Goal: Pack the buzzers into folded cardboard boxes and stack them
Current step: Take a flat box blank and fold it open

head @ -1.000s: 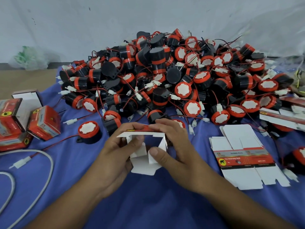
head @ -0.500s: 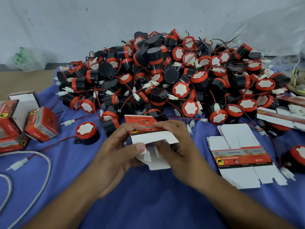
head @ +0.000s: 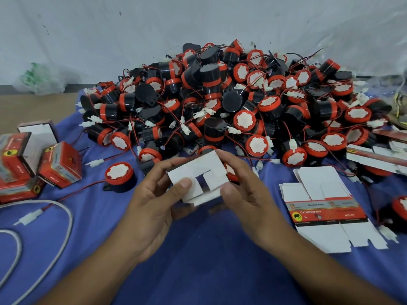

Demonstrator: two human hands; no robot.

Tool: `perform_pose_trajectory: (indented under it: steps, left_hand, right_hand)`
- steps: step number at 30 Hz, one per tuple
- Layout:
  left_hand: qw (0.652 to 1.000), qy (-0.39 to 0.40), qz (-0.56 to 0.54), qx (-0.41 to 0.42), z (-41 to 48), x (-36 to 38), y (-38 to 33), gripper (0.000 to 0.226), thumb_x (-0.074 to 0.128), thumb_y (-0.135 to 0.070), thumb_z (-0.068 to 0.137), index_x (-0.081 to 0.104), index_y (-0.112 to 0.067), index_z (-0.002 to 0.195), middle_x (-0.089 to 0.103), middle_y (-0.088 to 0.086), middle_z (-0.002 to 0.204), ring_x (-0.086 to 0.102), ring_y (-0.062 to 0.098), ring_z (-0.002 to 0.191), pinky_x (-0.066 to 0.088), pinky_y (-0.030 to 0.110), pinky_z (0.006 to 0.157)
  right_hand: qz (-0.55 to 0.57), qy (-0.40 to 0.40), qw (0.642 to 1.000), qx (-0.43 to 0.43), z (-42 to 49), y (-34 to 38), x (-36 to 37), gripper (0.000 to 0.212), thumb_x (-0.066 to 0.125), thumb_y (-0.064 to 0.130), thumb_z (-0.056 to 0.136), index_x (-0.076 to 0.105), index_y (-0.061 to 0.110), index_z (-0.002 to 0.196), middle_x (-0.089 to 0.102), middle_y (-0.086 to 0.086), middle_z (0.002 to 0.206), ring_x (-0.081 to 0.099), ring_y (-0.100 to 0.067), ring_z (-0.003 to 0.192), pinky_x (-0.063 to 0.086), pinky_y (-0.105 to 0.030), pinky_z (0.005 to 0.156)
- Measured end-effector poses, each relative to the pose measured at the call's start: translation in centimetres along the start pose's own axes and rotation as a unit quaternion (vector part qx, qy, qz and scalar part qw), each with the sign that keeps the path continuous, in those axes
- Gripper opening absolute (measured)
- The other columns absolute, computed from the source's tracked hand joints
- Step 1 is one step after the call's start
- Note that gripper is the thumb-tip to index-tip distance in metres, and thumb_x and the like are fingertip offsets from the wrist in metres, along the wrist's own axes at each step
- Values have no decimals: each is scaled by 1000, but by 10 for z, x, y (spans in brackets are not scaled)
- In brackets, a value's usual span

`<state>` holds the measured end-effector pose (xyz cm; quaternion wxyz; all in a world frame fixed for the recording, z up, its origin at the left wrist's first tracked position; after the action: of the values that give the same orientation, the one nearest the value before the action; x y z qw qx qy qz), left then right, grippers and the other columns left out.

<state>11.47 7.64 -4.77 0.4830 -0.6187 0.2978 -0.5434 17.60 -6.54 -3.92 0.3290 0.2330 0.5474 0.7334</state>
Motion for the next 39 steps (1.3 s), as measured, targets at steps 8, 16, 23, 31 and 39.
perform_pose_trajectory:
  steps: [8,16,23,31,39]
  left_hand:
    - [987,52,154,11,-10,21,7,46,68,-46,84,55,-60,126,63,-22,128,67,8,110,61,37,66]
    - [727,80,620,283,-15,28,-28,53,47,-62,93,61,-33,134,63,-8,73,53,6,57,49,30,50]
    - [758,177,544,313,-16,36,-24,47,73,-58,77,55,-18,94,31,0,156,27,11,148,30,14,109]
    - [742,195,591,248,-11,31,-7,36,63,-54,86,44,-33,107,26,-22,151,31,2,139,33,14,101]
    - [714,92,616,320,-8,23,-31,47,73,-40,84,69,-11,122,56,11,130,56,26,119,47,35,98]
  right_hand:
    - [62,-36,997,9,4,-1,-10,50,67,50,90,49,44,136,67,4,119,68,-18,105,60,-35,78]
    - [45,-30,999,5,7,7,-23,28,56,20,98,57,15,125,68,14,79,63,1,65,48,-12,52]
    - [2,63,997,39,3,7,-5,35,67,21,90,60,16,124,67,-2,91,65,-11,77,54,-28,64]
    - [-27,29,997,65,1,-8,0,35,75,30,86,61,38,117,60,-29,83,50,-30,60,45,-51,54]
    - [26,-44,996,78,3,-13,-4,44,71,26,86,54,28,127,62,9,127,60,-15,73,52,-26,75]
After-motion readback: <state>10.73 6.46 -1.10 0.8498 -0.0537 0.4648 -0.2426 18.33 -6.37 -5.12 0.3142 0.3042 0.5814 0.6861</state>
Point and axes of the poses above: each hand's wrist, its own z-axis towards the middle knuckle, its own x-axis out of the palm, y = z × x, the point moved 8 cm from there along z, towards the middle knuckle
